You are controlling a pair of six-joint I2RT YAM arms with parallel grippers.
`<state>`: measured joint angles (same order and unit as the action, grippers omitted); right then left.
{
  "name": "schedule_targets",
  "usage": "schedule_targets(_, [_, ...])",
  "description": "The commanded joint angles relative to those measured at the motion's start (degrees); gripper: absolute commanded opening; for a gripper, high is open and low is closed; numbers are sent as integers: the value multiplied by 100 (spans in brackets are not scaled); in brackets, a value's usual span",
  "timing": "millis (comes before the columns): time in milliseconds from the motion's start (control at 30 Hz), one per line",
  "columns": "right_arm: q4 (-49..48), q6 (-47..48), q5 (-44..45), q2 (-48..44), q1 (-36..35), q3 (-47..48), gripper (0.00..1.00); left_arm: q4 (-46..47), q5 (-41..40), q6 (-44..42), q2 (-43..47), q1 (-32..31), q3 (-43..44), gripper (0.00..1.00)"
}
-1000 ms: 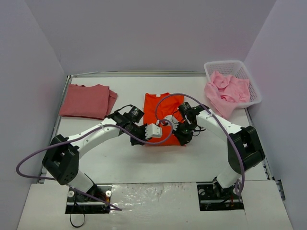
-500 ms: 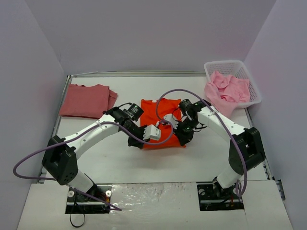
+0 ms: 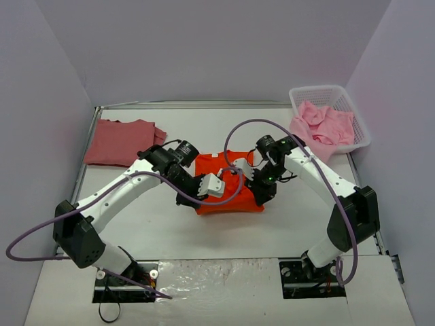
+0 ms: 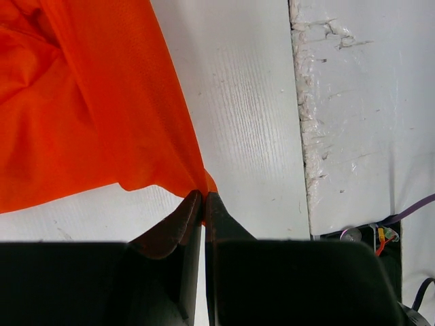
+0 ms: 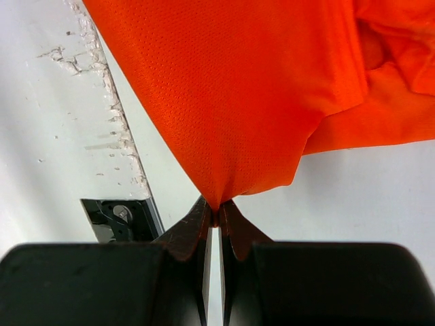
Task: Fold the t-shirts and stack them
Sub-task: Fold the long partially folded tshirt into a neat square
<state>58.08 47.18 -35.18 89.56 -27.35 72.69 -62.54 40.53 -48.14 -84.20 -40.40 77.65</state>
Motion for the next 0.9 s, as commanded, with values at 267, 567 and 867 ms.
schedule_targets(267, [388,55,187,210,178,1028,0,-136,-405,129,176,190,374,2])
schedule_targets(567, [370,151,275,773,301,1730,0,32,-573,94,-245,630,918,2])
schedule_targets(867, [405,309,319,1388,485,2434,0,32,-661,-90,-773,964,1463,2])
